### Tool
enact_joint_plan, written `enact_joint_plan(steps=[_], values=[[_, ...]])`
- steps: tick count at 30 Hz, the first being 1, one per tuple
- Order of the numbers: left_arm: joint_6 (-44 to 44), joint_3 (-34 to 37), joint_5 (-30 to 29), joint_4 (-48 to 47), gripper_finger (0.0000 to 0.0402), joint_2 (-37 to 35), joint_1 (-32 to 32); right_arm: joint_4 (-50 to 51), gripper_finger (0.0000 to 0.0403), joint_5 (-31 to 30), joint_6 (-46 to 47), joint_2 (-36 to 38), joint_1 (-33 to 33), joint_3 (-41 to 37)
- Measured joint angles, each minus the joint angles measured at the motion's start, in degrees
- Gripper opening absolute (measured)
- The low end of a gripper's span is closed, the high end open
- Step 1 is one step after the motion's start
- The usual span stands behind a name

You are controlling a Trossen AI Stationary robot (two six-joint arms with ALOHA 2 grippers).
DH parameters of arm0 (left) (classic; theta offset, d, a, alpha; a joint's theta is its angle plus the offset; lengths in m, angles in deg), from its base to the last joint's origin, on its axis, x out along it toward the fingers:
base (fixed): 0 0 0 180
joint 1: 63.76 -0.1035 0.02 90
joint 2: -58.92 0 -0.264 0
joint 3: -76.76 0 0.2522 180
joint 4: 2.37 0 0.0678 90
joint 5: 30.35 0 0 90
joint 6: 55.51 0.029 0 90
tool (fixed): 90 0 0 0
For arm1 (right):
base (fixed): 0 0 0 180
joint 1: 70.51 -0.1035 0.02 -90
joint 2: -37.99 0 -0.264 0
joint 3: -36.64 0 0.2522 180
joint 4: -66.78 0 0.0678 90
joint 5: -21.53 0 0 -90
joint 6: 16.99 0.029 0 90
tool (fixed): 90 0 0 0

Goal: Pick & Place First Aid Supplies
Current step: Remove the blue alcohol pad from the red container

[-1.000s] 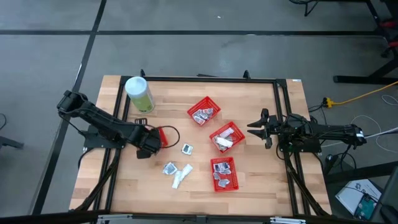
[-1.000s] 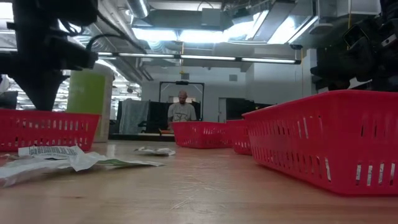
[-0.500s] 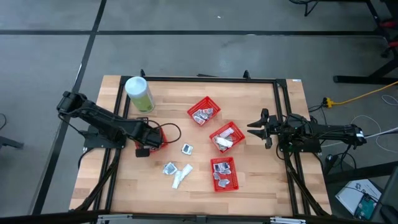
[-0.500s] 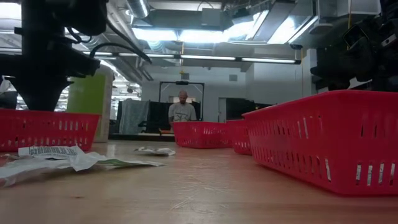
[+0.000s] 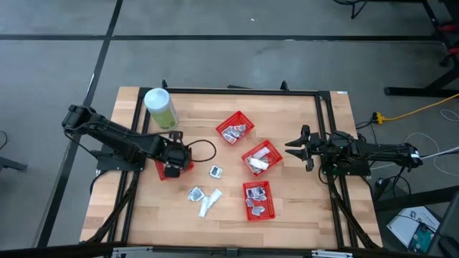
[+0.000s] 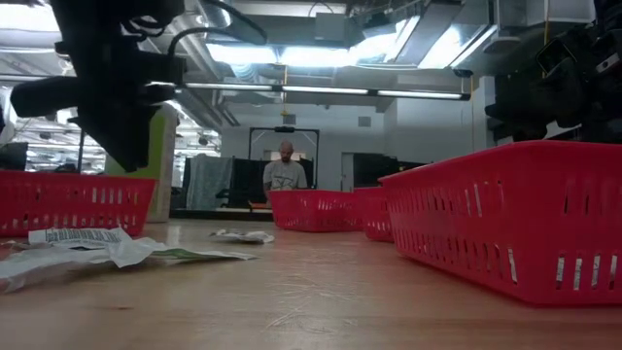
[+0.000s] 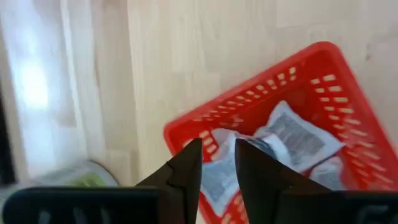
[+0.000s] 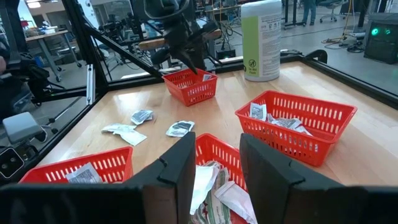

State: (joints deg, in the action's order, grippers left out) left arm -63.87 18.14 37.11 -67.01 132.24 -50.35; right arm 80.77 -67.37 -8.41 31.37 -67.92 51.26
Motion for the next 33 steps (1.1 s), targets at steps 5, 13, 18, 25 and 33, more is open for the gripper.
enact_joint_plan(steps=[5, 13, 18, 25, 33], values=[[5.8, 0.0, 0.4, 0.1, 0.0081, 0.0, -2.2, 0.0, 0.0126, 0.0, 0.0, 0.0, 0.0, 0.0], [9.4, 0.0, 3.8, -0.7, 0.0061, 0.0, -6.6, 0.0, 0.0126, 0.0, 0.0, 0.0, 0.0, 0.0], [14.4, 0.0, 8.0, -0.1, 0.0051, 0.0, -8.6, 0.0, 0.0126, 0.0, 0.0, 0.0, 0.0, 0.0], [18.5, 0.5, 11.6, 0.2, 0.0048, 0.1, -9.4, 0.0, 0.0126, 0.0, 0.0, 0.0, 0.0, 0.0], [24.9, 0.5, 14.2, 2.1, 0.0048, 0.1, -9.4, 0.0, 0.0126, 0.0, 0.0, 0.0, 0.0, 0.0]])
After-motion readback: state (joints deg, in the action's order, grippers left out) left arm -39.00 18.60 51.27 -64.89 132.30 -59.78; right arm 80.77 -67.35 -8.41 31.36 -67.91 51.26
